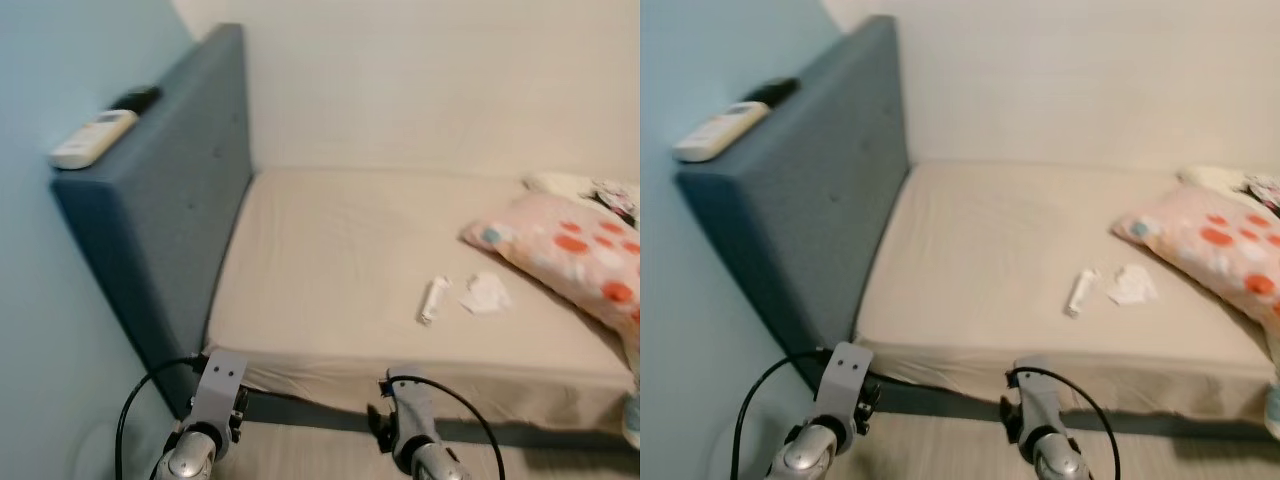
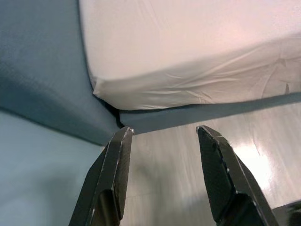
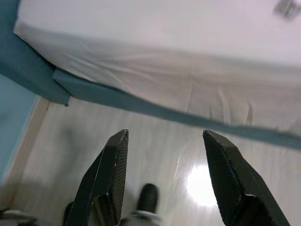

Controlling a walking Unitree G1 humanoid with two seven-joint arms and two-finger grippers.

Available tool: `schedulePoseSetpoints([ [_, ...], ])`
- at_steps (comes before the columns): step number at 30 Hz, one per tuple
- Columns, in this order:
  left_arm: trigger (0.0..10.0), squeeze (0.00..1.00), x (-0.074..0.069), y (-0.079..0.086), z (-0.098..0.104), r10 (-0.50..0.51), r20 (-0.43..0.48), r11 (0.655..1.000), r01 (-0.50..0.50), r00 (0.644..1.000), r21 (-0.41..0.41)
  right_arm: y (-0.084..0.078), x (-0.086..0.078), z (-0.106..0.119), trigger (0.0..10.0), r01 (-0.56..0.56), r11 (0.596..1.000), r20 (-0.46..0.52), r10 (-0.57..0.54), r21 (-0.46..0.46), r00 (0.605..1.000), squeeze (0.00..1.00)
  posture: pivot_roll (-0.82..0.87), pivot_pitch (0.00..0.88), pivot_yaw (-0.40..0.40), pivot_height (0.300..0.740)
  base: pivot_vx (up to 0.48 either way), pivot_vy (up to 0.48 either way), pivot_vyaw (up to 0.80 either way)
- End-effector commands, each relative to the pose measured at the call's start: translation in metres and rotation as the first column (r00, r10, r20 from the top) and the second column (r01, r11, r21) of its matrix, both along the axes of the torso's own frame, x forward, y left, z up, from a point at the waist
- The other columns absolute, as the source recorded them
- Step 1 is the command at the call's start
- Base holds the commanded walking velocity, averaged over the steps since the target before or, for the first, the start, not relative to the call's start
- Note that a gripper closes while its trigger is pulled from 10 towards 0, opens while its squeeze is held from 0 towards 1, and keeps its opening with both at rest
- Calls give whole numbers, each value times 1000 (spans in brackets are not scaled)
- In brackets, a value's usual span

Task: Clean up the room

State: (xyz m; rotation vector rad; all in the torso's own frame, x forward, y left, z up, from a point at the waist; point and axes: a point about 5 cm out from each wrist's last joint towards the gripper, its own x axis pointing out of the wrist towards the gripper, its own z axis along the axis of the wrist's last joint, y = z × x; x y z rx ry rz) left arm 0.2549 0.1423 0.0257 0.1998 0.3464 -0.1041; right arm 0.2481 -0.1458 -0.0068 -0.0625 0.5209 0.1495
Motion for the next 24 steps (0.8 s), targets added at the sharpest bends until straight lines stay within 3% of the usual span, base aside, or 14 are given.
schedulePoseSetpoints([
  [1,10000,0,-3,0,-3,5,-15,1000,-5,1000,-1,-4,0,0,10000,16,1000,4,-16,1,1000,0,-4,141,-20,721,0,0,-800],
  [7,10000,0,-2,1,1,14,12,1000,-14,1000,-25,-3,3,2,10000,15,1000,12,-15,18,1000,0,0,136,-18,721,0,0,-800],
  [24,10000,0,0,0,10,19,60,996,-14,998,-92,3,8,8,10000,-3,999,48,1,38,999,0,-2,135,-13,721,0,0,0],
])
